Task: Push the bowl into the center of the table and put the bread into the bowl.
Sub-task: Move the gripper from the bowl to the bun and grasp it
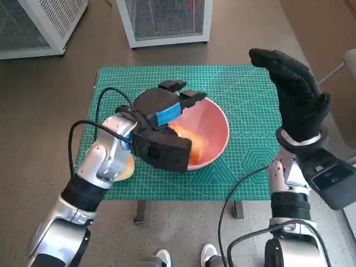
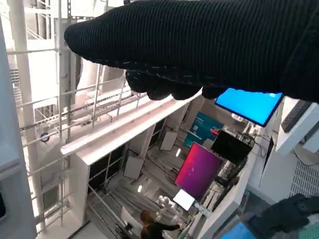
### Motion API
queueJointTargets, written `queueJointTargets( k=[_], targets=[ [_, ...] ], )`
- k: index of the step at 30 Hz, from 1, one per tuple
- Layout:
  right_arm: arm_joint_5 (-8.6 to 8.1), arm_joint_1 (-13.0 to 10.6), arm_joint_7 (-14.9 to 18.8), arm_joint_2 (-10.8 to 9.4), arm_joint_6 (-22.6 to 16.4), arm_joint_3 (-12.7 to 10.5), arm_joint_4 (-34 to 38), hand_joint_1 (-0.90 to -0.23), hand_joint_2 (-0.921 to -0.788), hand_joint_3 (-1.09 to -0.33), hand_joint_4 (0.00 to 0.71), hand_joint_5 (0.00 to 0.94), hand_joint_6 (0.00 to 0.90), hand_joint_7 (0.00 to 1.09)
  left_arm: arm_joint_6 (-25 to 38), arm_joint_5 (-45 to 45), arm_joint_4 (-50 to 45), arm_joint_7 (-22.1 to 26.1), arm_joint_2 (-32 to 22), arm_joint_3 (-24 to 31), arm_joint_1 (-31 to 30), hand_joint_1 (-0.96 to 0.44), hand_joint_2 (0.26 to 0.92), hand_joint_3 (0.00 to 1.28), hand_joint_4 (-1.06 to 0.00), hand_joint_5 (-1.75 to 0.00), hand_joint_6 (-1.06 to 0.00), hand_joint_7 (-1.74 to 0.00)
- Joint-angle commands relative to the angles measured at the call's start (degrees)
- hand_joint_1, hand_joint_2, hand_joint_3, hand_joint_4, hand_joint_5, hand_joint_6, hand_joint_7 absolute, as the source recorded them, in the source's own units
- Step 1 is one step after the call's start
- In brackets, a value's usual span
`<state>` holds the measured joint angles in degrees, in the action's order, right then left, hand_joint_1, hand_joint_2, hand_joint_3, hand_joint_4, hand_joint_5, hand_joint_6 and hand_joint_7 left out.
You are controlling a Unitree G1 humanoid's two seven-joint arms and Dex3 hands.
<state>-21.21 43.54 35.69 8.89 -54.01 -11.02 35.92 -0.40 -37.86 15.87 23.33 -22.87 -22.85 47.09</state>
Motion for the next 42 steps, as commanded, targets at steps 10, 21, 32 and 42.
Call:
queueJointTargets(
  k=[10,21,32,42],
  targets=[
    [1.49,-2.5,-1.76,-0.18,0.38,0.66,-1.39,-0.58,-0.921,-0.623,0.242,0.003,0.05,0.58,6.35,11.34,-22.69,9.11,-8.89,14.6,-9.6,-0.33,0.783,0.0,0.0,0.0,-0.15,-0.03],
    [1.49,-2.91,-2.36,-0.21,0.8,1.25,-1.93,-0.58,-0.921,-0.632,0.242,0.002,0.047,0.58,13.21,14.1,-37.29,11.49,-15.07,24.19,-21.24,-0.26,0.746,0.0,0.0,0.0,-0.17,-0.04],
    [0.39,-2.56,-1.61,-0.41,1.43,1.44,-1.03,-0.583,-0.921,-0.633,0.241,0.001,0.043,0.58,17.24,15.1,-40.9,16.39,-20.96,27.07,-30.16,-0.08,0.691,0.0,0.0,0.0,-0.18,-0.03],
    [-0.18,-2.15,-0.9,-0.34,2.1,1.47,-0.65,-0.593,-0.921,-0.633,0.238,0.0,0.04,0.58,20.4,12.49,-40.6,16.21,-21.03,23.78,-31.73,0.06,0.698,0.0,-0.02,-0.01,-0.18,-0.01]
  ],
)
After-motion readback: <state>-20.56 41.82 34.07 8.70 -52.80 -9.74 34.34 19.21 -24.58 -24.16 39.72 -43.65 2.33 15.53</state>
